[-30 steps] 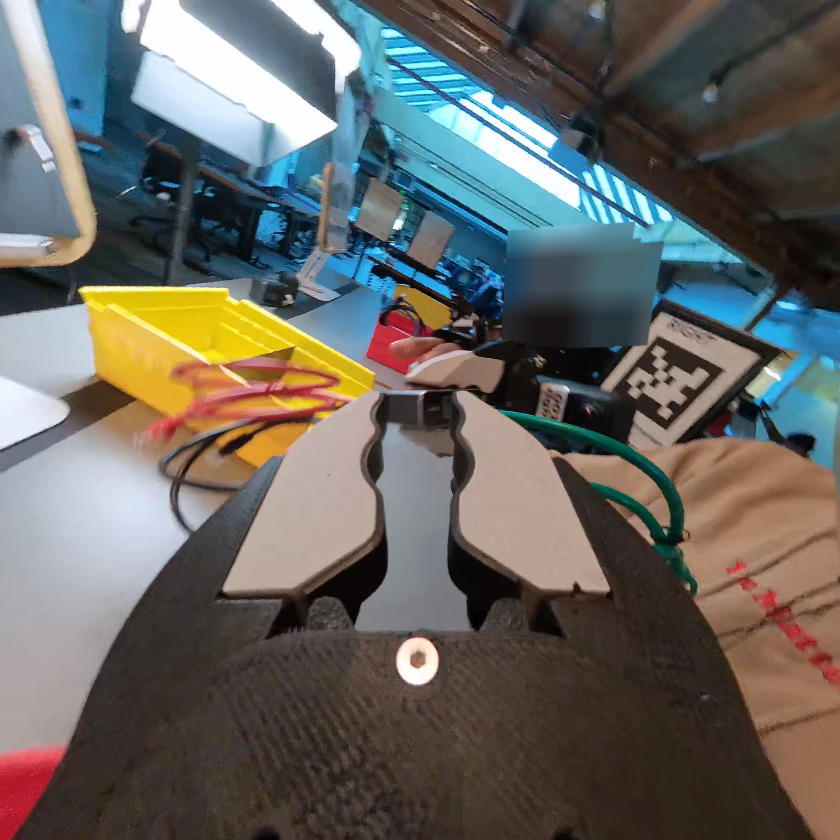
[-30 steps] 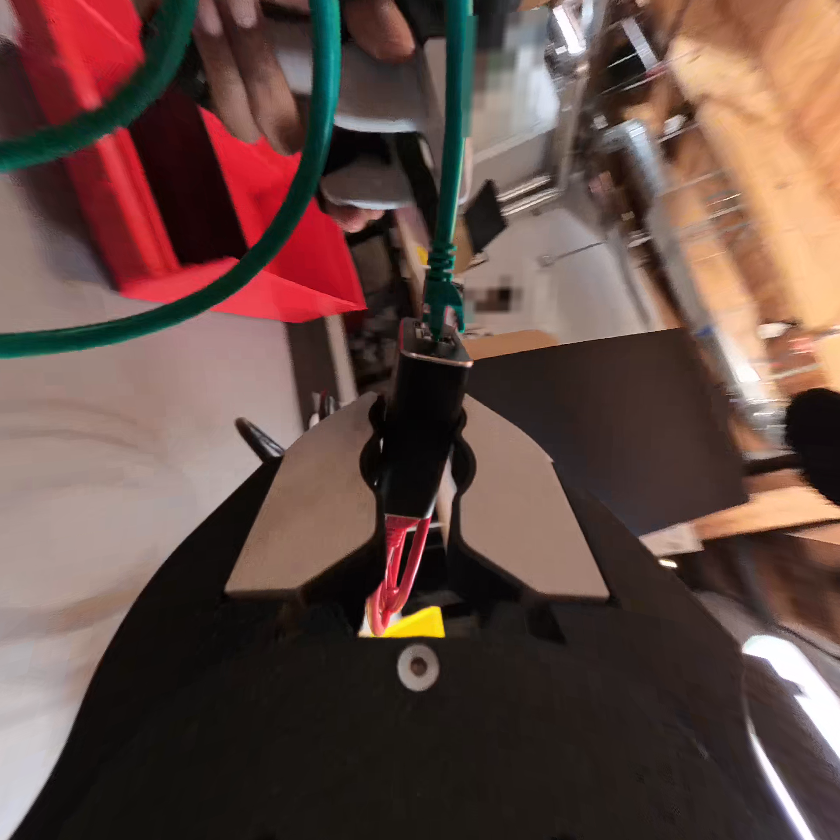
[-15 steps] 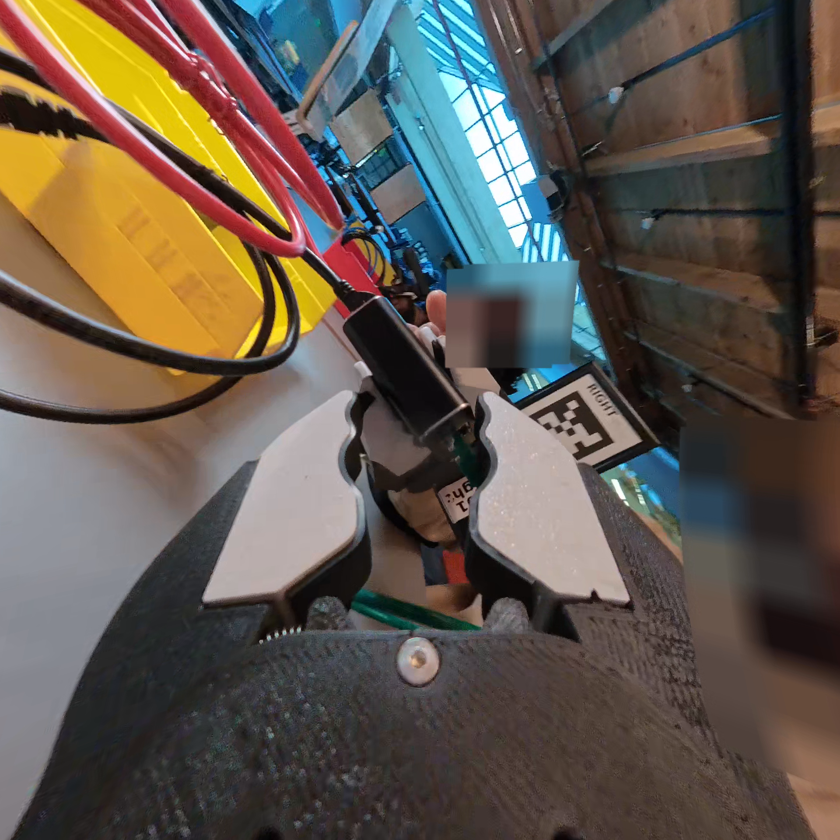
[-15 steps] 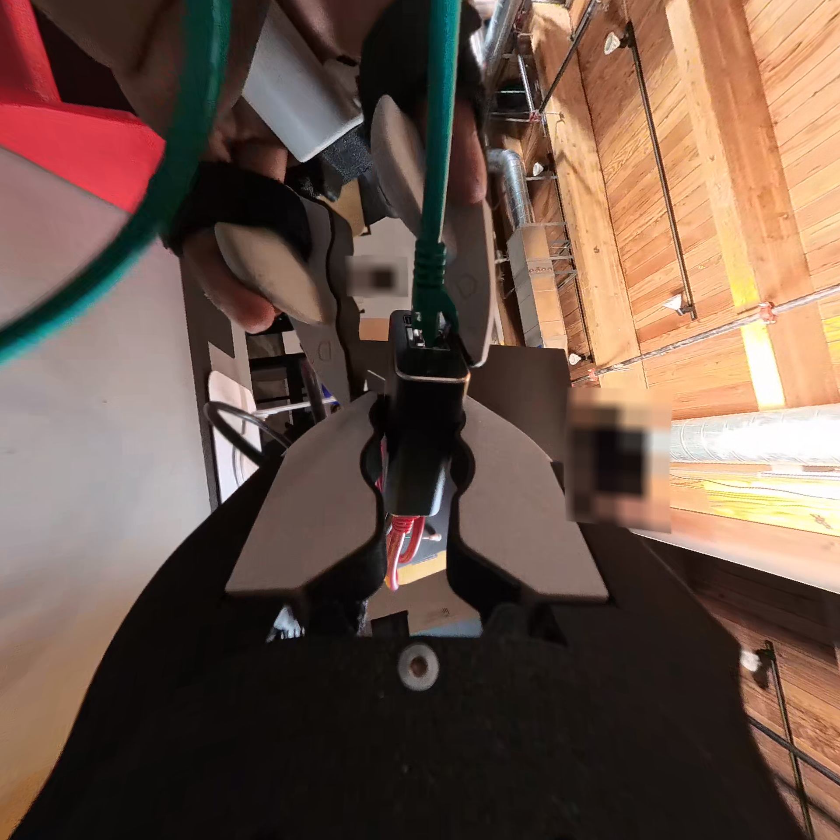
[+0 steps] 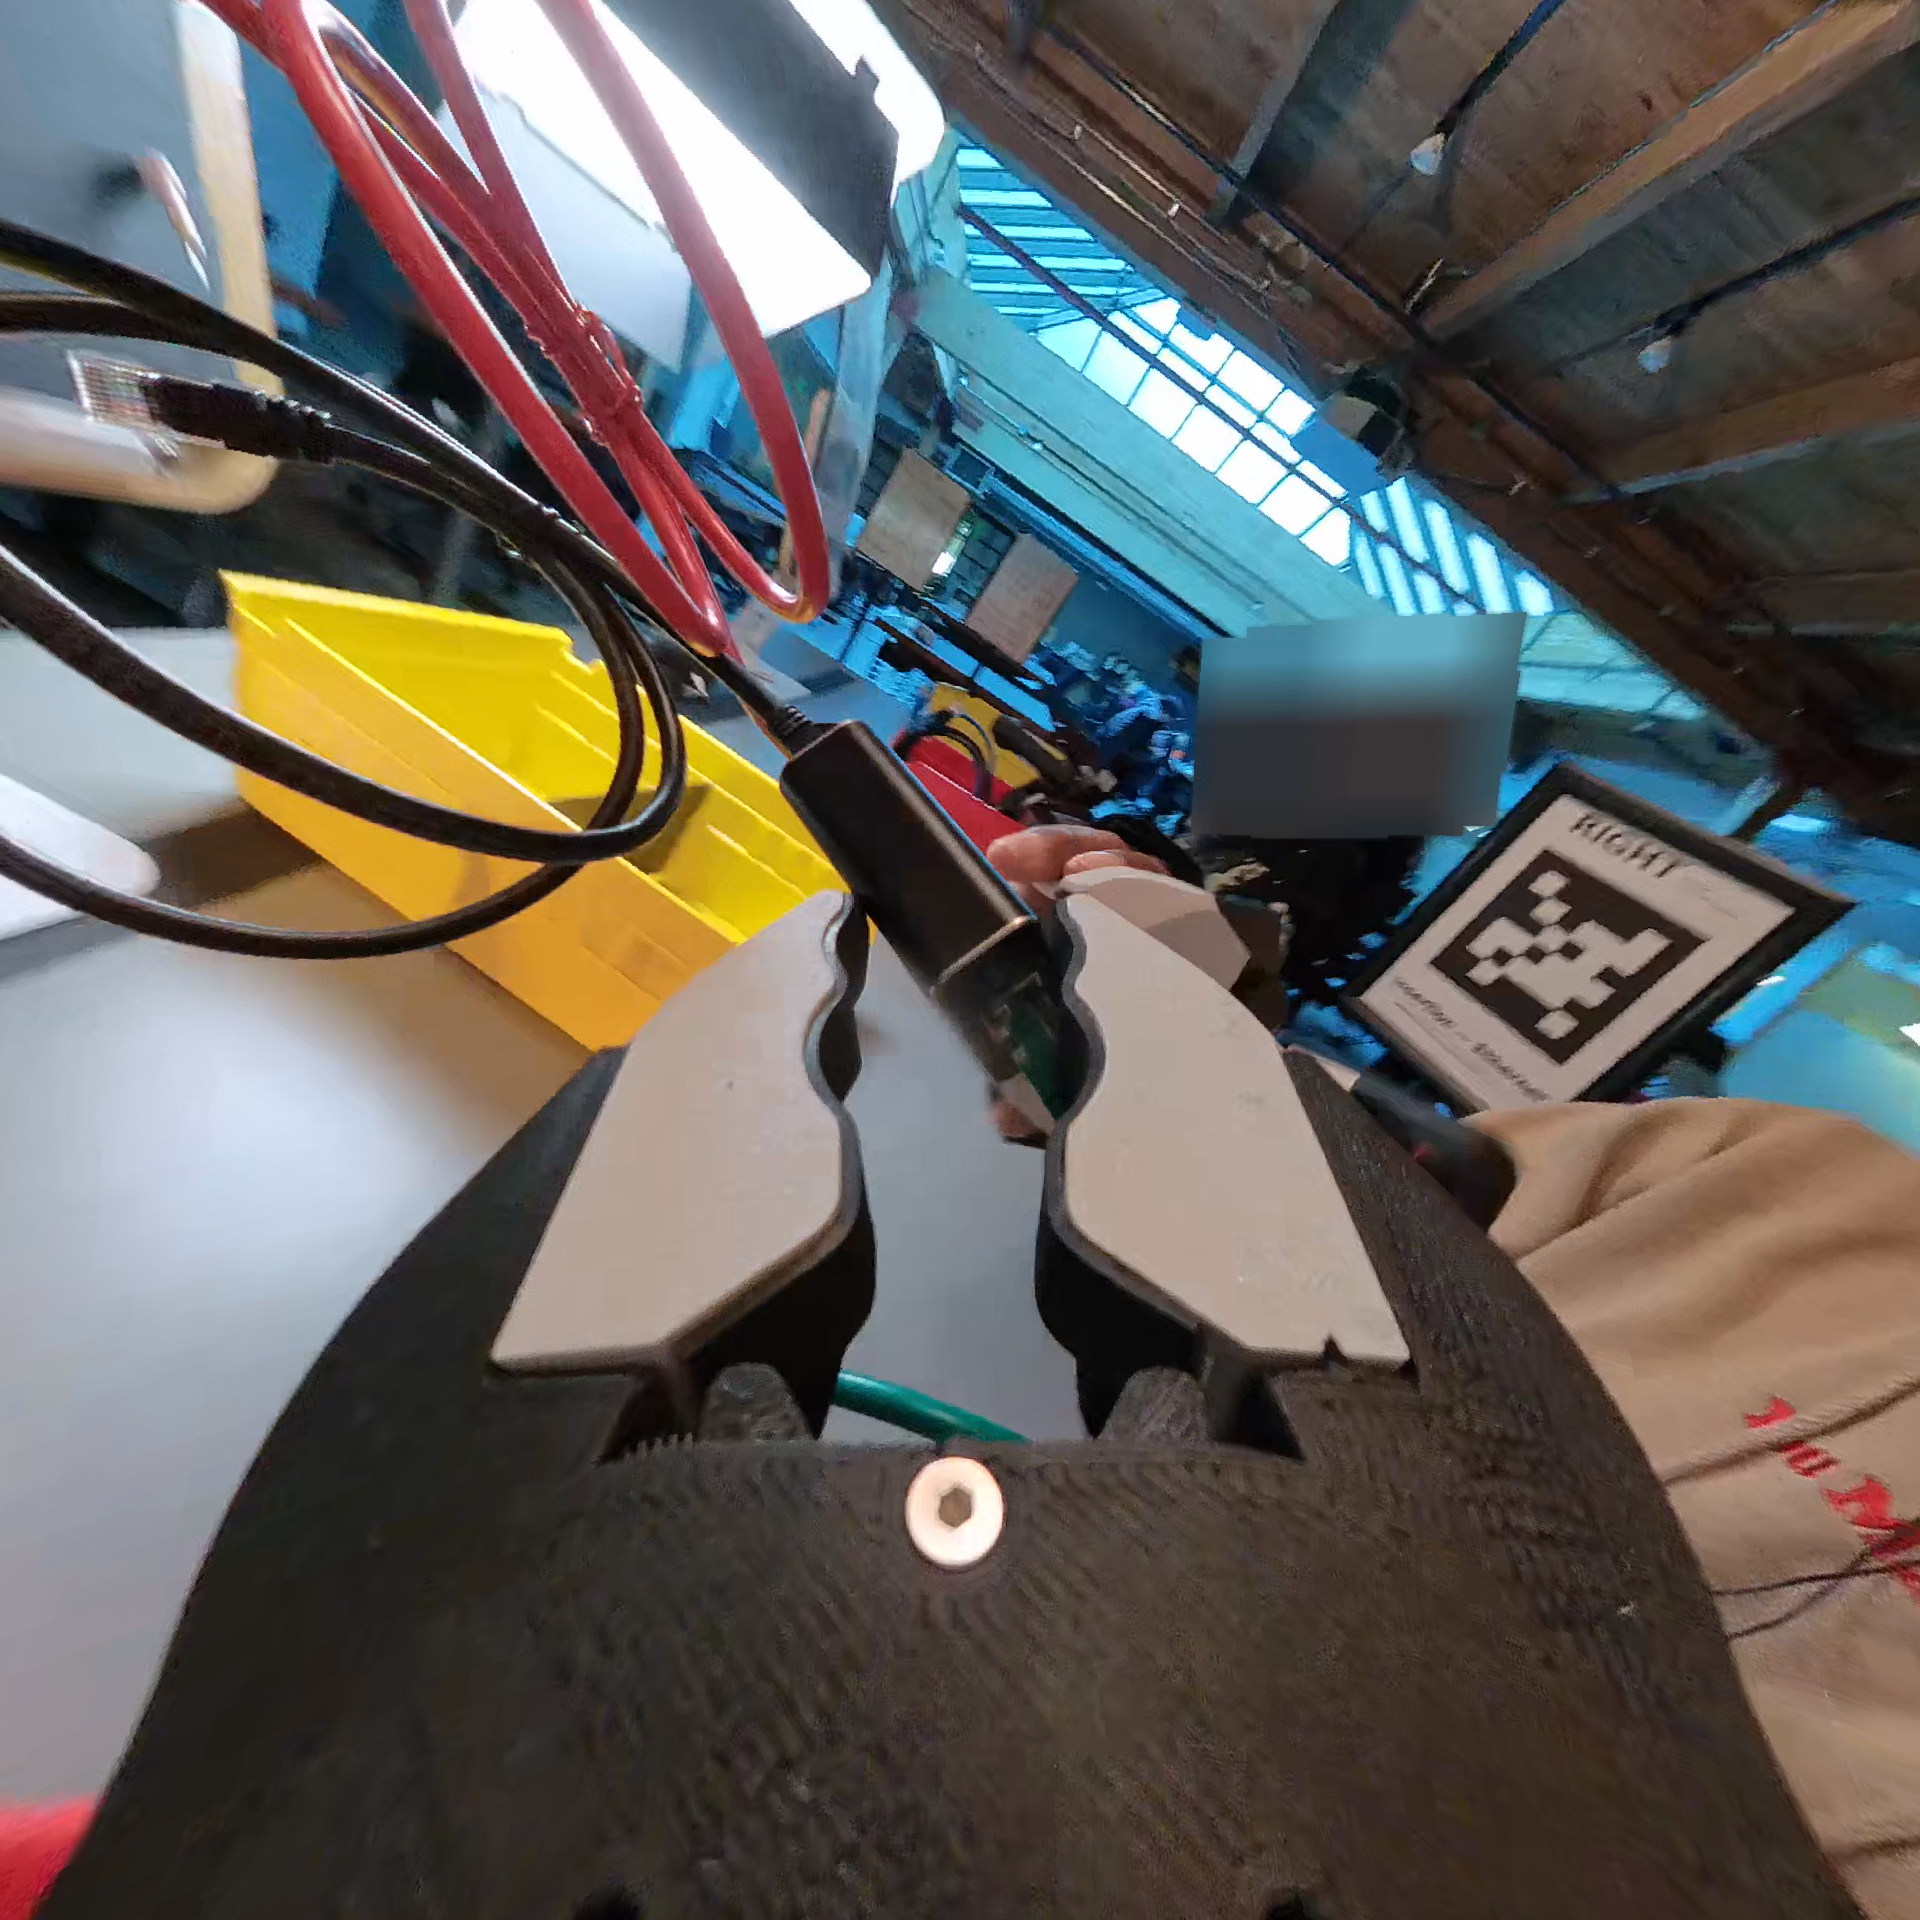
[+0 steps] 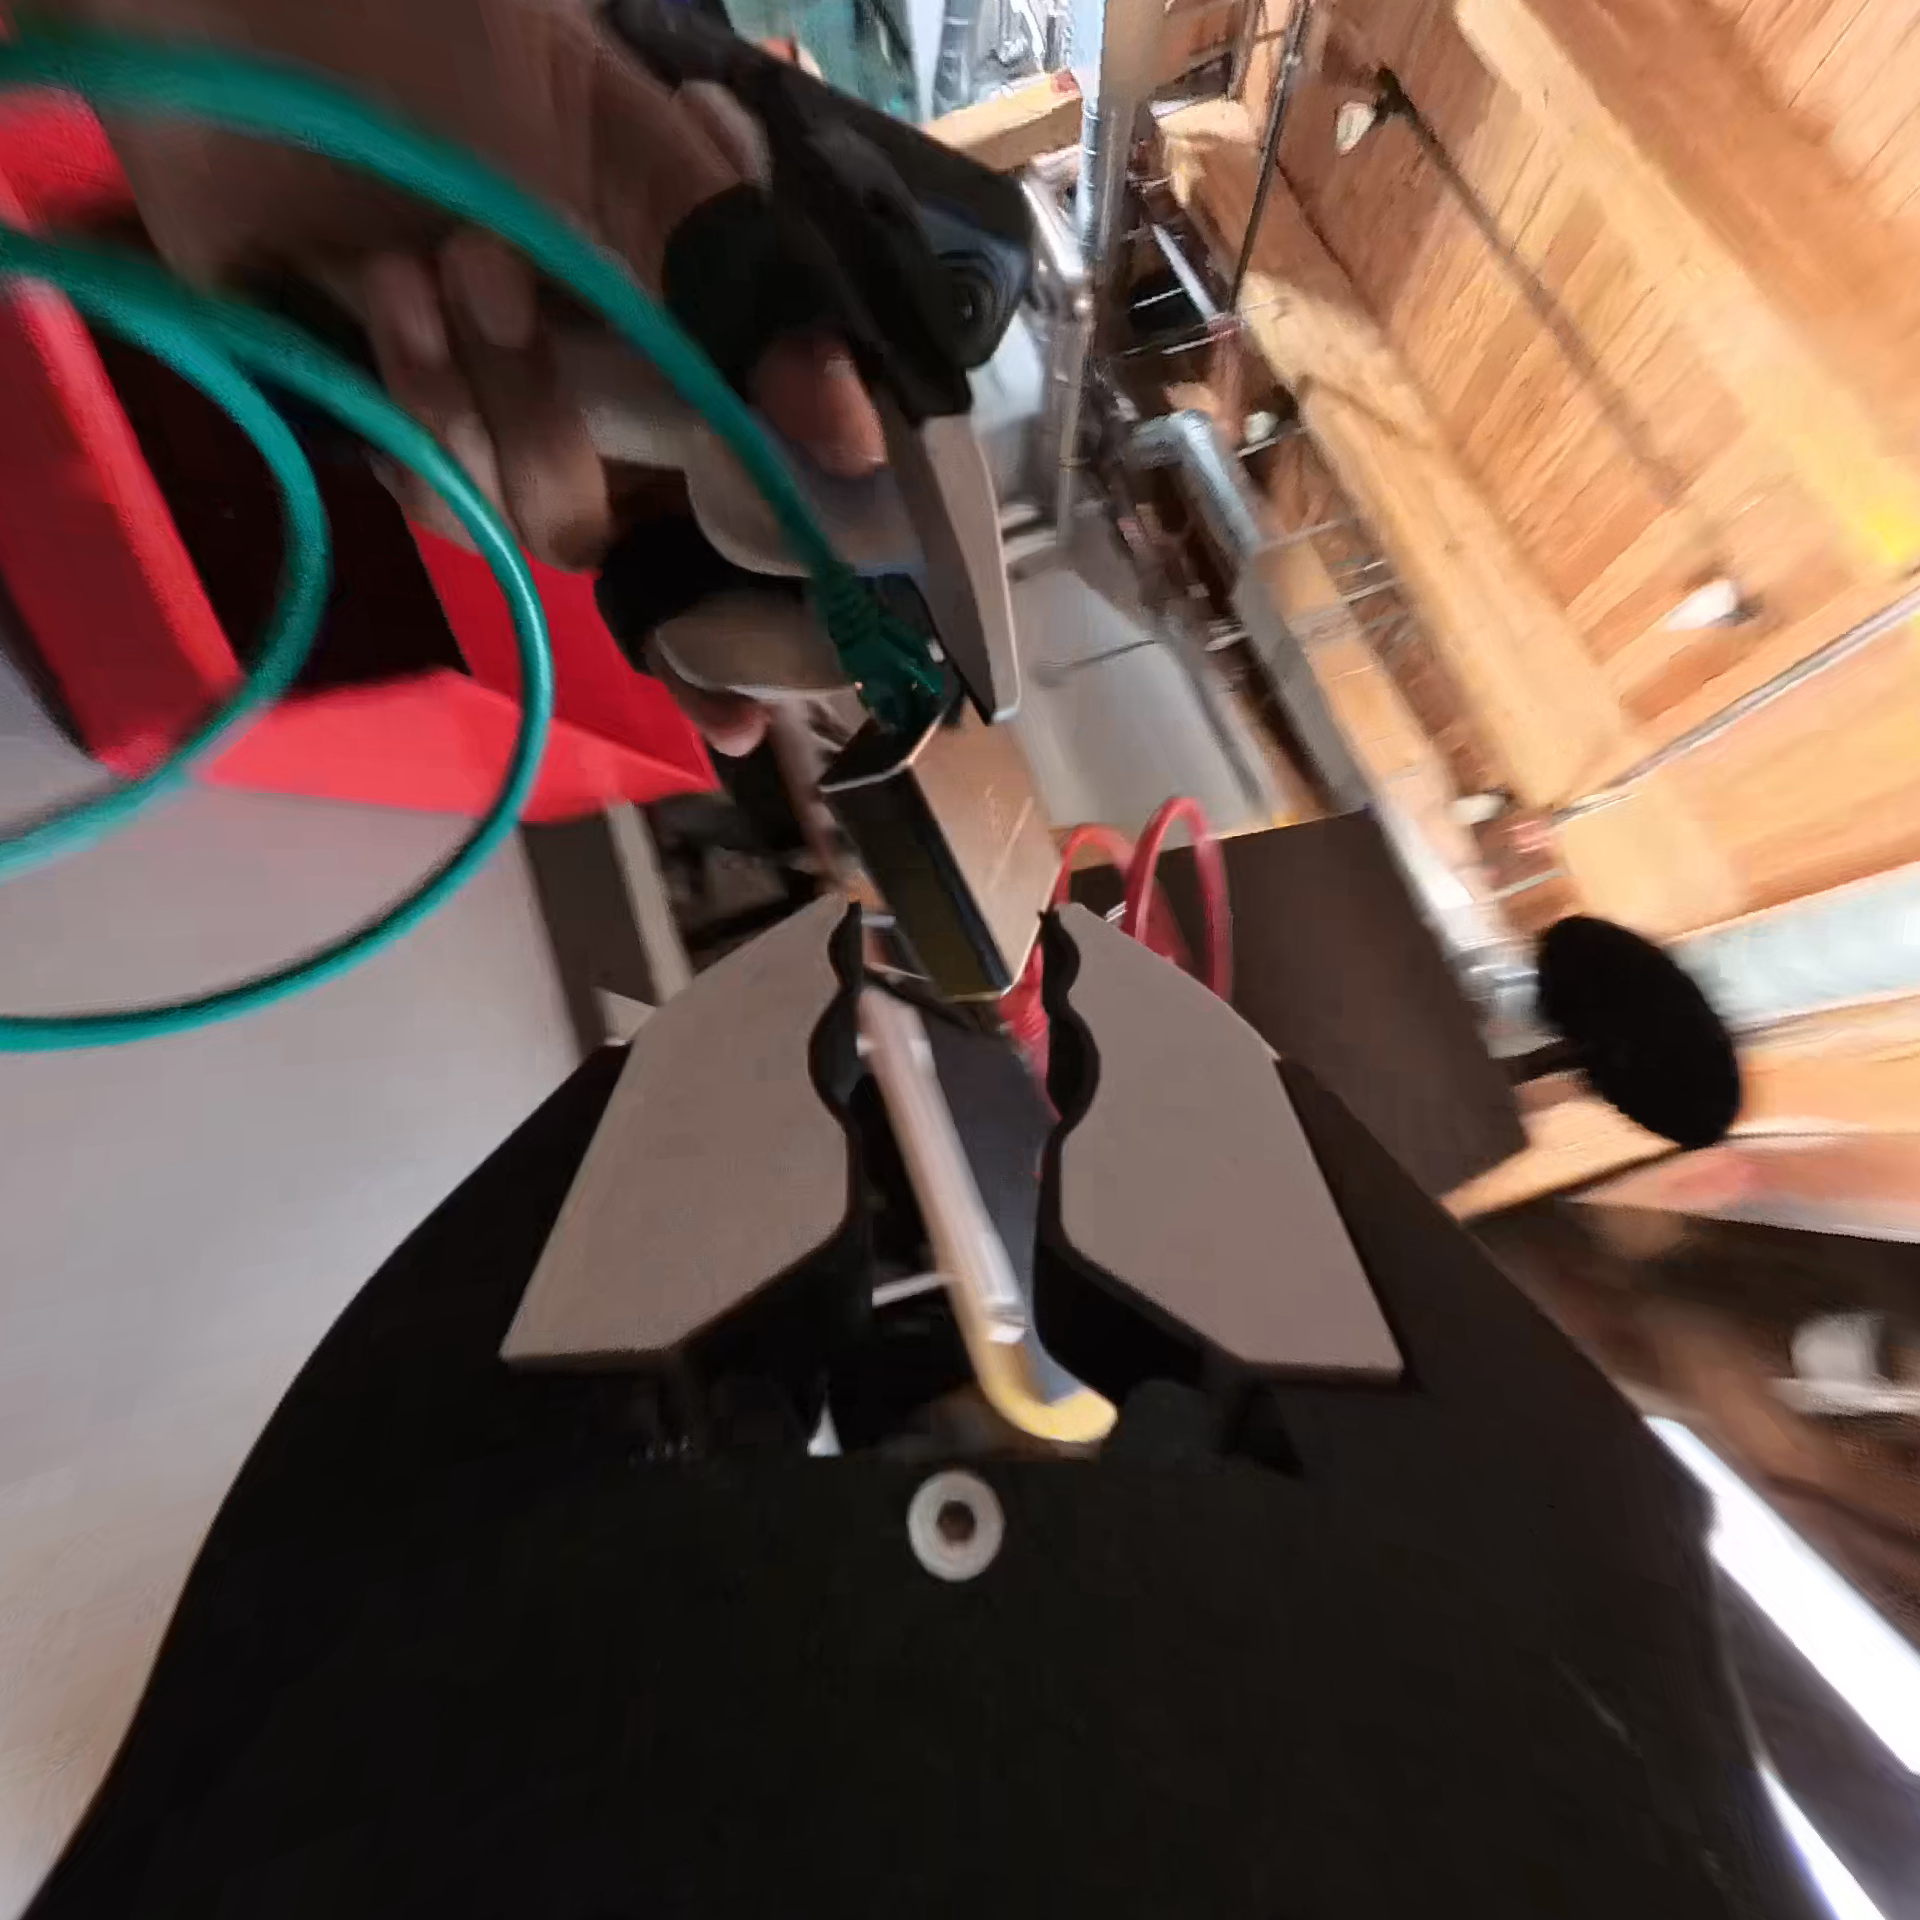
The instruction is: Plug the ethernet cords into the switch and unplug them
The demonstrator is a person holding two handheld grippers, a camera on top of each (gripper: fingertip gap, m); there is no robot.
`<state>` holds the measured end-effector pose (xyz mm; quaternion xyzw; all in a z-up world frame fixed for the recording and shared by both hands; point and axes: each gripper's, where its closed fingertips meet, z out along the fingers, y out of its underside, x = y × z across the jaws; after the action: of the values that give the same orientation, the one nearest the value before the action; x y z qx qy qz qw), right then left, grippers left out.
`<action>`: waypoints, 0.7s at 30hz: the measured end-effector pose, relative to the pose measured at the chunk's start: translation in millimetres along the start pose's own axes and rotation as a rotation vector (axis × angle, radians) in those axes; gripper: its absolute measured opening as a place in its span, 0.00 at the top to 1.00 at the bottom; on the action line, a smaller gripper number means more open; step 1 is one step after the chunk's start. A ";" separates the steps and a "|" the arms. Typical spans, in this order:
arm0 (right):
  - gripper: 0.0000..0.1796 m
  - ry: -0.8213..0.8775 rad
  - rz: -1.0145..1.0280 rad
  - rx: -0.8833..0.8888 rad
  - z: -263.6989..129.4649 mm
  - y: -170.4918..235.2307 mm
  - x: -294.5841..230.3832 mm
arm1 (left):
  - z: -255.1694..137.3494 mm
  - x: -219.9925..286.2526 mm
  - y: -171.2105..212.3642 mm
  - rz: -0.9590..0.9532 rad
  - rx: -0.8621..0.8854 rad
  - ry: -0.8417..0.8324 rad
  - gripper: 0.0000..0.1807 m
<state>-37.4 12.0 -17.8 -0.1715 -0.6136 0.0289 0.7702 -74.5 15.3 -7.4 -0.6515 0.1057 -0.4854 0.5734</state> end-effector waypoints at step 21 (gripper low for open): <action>0.84 -0.791 1.589 0.474 -27.4 -33.2 18.6 | 15.3 76.0 31.7 0.652 -0.251 0.081 0.82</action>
<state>-12.1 -20.7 4.3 -0.3578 -0.5122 0.7315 0.2730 -11.2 -37.8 6.5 -0.6291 0.3899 -0.2852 0.6090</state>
